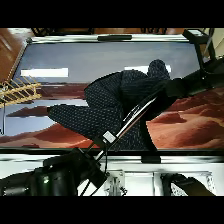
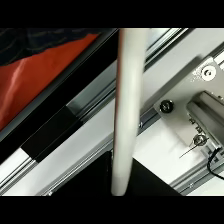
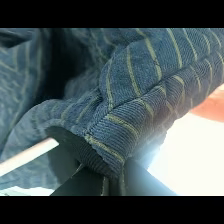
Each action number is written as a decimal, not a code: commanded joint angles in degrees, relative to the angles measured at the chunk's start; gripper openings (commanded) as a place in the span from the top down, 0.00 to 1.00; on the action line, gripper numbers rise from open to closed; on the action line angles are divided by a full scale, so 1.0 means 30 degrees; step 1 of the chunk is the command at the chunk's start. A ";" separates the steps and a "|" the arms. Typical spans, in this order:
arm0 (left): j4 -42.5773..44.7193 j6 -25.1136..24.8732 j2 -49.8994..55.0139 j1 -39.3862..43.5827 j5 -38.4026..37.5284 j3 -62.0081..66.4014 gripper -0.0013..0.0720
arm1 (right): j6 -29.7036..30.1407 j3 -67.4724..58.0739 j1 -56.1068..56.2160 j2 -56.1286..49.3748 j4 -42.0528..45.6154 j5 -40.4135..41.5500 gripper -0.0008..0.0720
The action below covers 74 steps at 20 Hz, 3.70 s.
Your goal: Fold the shirts.
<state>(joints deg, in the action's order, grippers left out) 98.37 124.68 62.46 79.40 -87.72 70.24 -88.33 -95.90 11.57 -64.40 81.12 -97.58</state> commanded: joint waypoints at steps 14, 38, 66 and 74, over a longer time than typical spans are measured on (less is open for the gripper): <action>-0.0444 -0.4335 0.1151 -0.1472 0.5566 0.0386 0.91 | -0.1617 -0.0015 0.5304 0.2018 -0.1923 0.0466 0.85; -0.1515 -0.2841 0.1632 -0.2135 0.7716 0.0393 0.91 | 0.0058 -0.0036 0.0299 0.2018 0.5413 -0.0342 0.28; -0.0233 -1.0353 0.0831 -0.4707 0.2790 0.1013 0.91 | 2.8538 -0.0015 -0.6776 -0.3971 -0.3767 -0.0583 0.35; -0.0219 -1.0710 0.0794 -0.4707 0.2594 0.1013 0.91 | 2.7481 -0.0015 -0.6768 -0.2885 -0.4065 -0.0896 0.35</action>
<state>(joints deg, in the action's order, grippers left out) 97.69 93.73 64.90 65.36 -79.94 73.21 -5.34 -95.94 -8.78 -74.50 69.95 -99.98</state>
